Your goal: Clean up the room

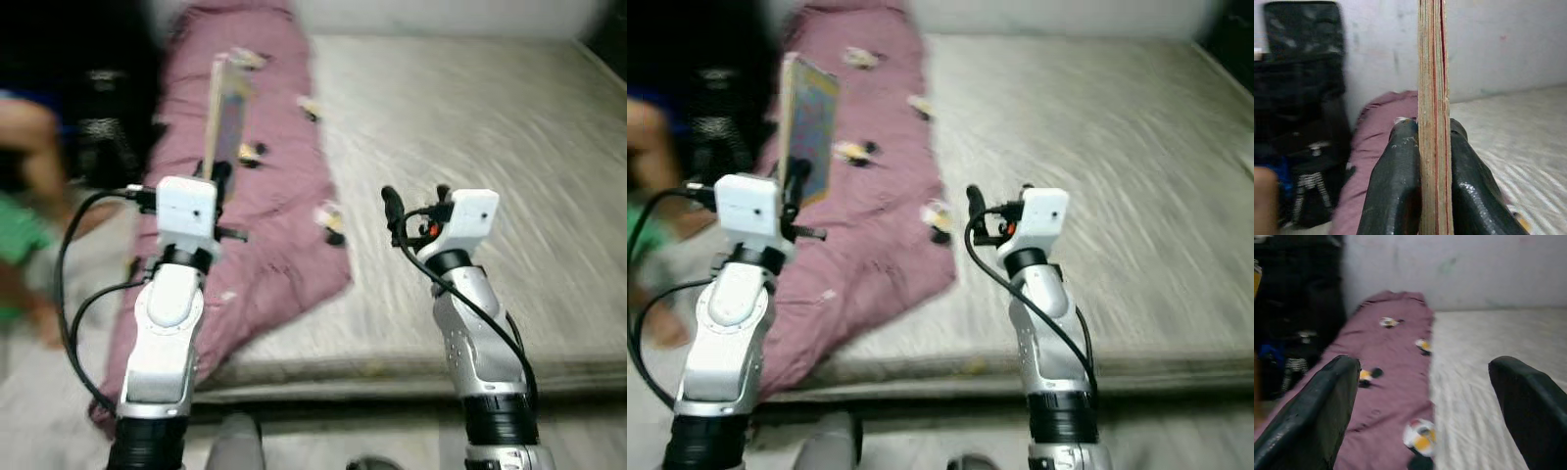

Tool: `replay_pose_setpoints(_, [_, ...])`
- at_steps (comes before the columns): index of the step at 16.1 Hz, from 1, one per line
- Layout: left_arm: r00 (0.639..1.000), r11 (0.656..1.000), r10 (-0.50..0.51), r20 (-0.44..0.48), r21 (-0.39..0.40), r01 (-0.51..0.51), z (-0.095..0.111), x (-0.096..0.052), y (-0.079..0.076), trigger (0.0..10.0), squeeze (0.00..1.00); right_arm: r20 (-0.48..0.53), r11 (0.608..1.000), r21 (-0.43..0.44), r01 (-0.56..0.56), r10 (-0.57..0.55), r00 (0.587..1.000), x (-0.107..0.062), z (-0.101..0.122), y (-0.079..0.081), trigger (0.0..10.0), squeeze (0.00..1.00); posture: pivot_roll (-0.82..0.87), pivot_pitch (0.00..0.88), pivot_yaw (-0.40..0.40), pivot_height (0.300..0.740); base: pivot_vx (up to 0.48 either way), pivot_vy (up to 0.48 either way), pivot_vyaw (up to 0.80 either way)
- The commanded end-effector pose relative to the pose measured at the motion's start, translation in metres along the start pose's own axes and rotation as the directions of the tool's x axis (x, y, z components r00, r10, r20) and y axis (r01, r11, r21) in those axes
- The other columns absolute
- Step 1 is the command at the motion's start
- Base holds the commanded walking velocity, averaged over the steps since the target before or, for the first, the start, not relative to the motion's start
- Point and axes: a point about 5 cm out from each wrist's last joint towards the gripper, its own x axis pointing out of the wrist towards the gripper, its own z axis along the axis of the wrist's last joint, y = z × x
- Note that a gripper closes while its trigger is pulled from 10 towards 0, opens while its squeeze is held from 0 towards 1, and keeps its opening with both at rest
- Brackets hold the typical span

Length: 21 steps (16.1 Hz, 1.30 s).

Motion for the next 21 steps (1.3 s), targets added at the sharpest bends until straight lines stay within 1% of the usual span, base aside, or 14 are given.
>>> replay_pose_setpoints(1, [0.999, 1.0, 0.01, 0.035, 0.004, -0.01, 0.0078, 0.0024, 0.0003, 10.0, 0.0, -0.01, 1.0, -0.004, 0.005, -0.005, 1.0, -0.0005, -0.0018, -0.0015, 10.0, 0.0, 0.01, 0.0, -0.058, 0.74, 0.0, 0.0, 0.0])
replay_pose_setpoints(4, [0.999, 1.0, 0.012, 0.035, 0.005, -0.012, 0.0077, 0.0028, 0.0006, 10.0, 0.0, -0.011, 1.0, -0.007, 0.006, -0.006, 1.0, -0.0012, -0.0019, -0.0026, 10.0, 0.0, 0.01, 0.0, -0.058, 0.74, 0.0, 0.0, 0.0])
replay_pose_setpoints(9, [1.0, 1.0, -0.013, 0.024, 0.007, 0.012, 0.0051, 0.0025, -0.003, 10.0, 0.0, -0.01, 1.0, -0.019, 0.018, -0.018, 1.0, -0.0025, -0.0022, -0.0025, 10.0, 0.0, 0.01, 0.0, -0.059, 0.74, 0.0, 0.0, 0.0])
replay_pose_setpoints(12, [0.999, 1.0, -0.025, 0.024, 0.005, 0.025, 0.0047, 0.0023, -0.0045, 10.0, 0.0, -0.011, 0.998, -0.062, 0.006, -0.007, 1.0, -0.0022, -0.0022, -0.0028, 10.0, 0.0, 0.01, 0.0, -0.064, 0.74, 0.0, 0.0, 0.0])
replay_pose_setpoints(16, [0.999, 0.999, -0.038, 0.025, 0.001, 0.038, 0.0039, 0.001, -0.0061, 10.0, 0.0, -0.008, 1.0, -0.03, 0.0, 0.0, 1.0, -0.0017, -0.0029, -0.0007, 10.0, 0.0, 0.01, 0.0, -0.067, 0.74, 0.0, 0.0, 0.0])
replay_pose_setpoints(17, [0.999, 0.999, -0.039, 0.024, -0.003, 0.039, 0.0035, 0.0007, -0.0063, 10.0, 0.0, -0.011, 0.999, -0.034, 0.003, -0.003, 1.0, -0.002, -0.0031, -0.0012, 10.0, 0.0, 0.01, 0.0, -0.069, 0.74, 0.0, 0.0, 0.0])
replay_pose_setpoints(21, [0.999, 0.999, -0.043, 0.029, -0.007, 0.043, 0.0039, 0.0013, -0.0068, 10.0, 0.0, -0.013, 1.0, -0.031, 0.001, -0.002, 1.0, -0.0018, -0.0033, -0.0013, 10.0, 0.0, 0.01, 0.0, -0.069, 0.74, 0.0, -0.309, 0.0])
